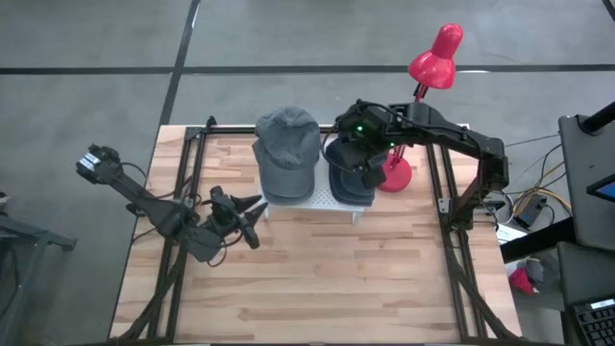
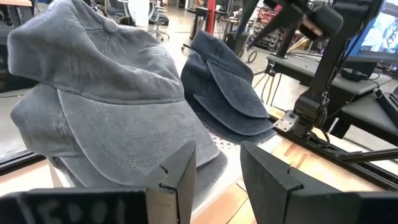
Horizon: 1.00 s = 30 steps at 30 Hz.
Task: Pick & Place hat
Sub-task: Adjust the stacked blue caps on the shelf
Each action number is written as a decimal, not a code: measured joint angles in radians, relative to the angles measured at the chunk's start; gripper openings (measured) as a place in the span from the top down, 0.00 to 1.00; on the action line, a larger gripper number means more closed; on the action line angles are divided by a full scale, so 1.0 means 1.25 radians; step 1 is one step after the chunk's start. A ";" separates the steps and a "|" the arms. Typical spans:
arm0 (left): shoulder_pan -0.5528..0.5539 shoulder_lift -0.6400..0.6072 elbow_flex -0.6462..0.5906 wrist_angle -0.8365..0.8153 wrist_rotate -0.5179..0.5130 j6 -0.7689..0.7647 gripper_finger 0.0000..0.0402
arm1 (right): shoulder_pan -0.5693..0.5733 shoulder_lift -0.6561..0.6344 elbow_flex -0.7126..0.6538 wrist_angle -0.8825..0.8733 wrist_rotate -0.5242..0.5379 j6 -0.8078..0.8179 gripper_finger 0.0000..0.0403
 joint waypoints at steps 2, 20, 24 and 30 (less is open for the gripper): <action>0.000 0.007 0.000 0.001 0.000 -0.002 0.68 | 0.001 -0.005 0.013 -0.025 0.029 0.018 0.76; 0.000 0.018 0.000 0.043 0.017 0.005 0.68 | -0.167 -0.282 -0.250 -0.084 0.040 0.283 0.73; 0.000 0.018 0.000 0.076 0.033 0.020 0.68 | -0.238 -0.347 -0.415 0.077 -0.032 0.264 0.72; -0.001 0.019 0.000 0.093 0.053 0.019 0.68 | -0.295 -0.421 -0.507 0.051 -0.033 0.272 0.67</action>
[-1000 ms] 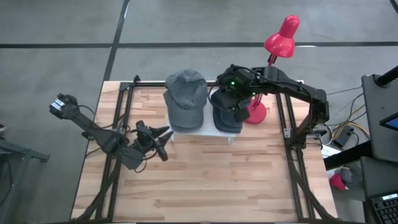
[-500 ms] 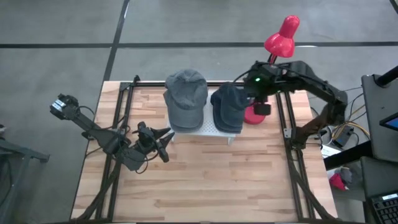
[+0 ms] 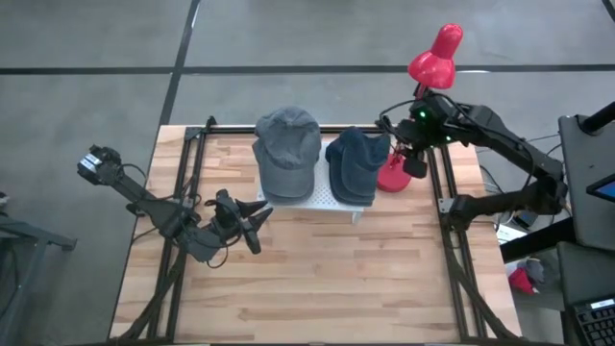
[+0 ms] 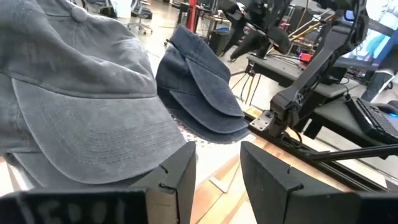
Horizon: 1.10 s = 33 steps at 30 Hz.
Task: Pick & Place hat
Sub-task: Adjust the stacked blue caps on the shelf
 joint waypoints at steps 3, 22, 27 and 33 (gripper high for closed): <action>0.000 0.000 0.000 -0.001 0.001 0.001 0.68 | -0.020 -0.049 -0.047 -0.013 0.010 0.028 0.65; 0.001 0.000 0.038 0.002 0.031 0.030 0.68 | -0.110 -0.075 -0.433 0.444 -0.064 0.084 0.64; 0.001 0.000 0.044 -0.001 0.026 0.053 0.68 | -0.109 -0.057 -0.385 0.463 -0.112 0.100 0.65; 0.001 0.000 0.042 -0.001 0.022 0.053 0.68 | -0.108 -0.038 -0.325 0.465 -0.140 0.099 0.67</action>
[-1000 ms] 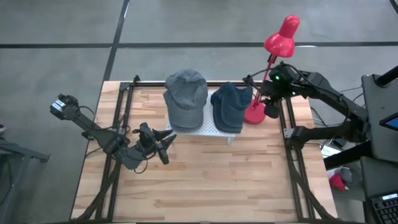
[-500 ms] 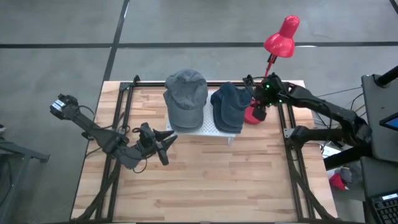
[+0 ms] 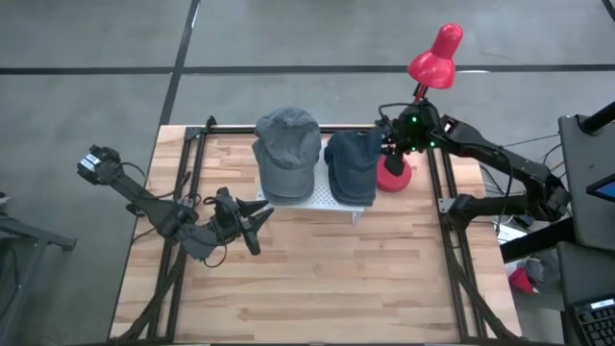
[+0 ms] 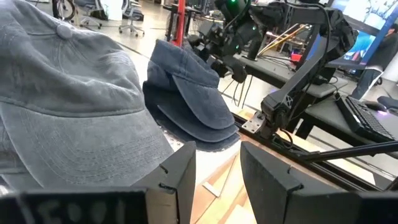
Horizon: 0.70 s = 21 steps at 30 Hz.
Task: Pick & Place hat
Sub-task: Adjust the stacked blue caps on the shelf
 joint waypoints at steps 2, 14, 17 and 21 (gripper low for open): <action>0.000 0.000 0.000 0.000 -0.002 0.000 0.68 | 0.000 0.005 0.015 -0.001 -0.018 0.000 0.67; 0.002 0.000 0.000 0.001 -0.002 0.000 0.68 | 0.060 0.044 0.042 -0.004 -0.023 0.012 0.68; 0.003 0.000 0.000 0.000 -0.002 0.000 0.68 | 0.073 0.042 0.068 -0.006 -0.023 0.013 0.68; 0.004 0.000 0.000 0.001 -0.002 0.000 0.68 | 0.078 0.041 0.104 -0.017 -0.023 0.010 0.67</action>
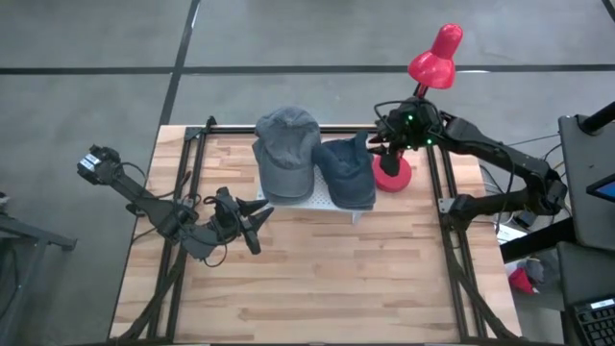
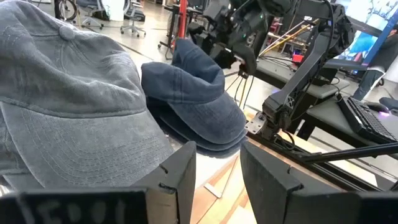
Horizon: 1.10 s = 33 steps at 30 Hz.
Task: Pick & Place hat
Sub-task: Adjust the stacked blue caps on the shelf
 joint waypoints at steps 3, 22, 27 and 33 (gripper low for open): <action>0.000 0.000 0.000 0.000 0.000 0.000 0.68 | 0.000 0.000 0.011 -0.022 0.009 -0.009 0.67; 0.000 0.000 -0.001 0.000 0.004 0.009 0.68 | -0.001 -0.001 0.027 -0.151 0.094 -0.052 0.65; 0.000 0.000 -0.001 0.000 0.004 0.009 0.68 | -0.001 -0.002 0.035 -0.179 0.104 -0.059 0.65; 0.000 0.000 -0.001 0.004 0.004 0.009 0.68 | -0.008 -0.011 0.002 -0.262 0.157 -0.071 0.66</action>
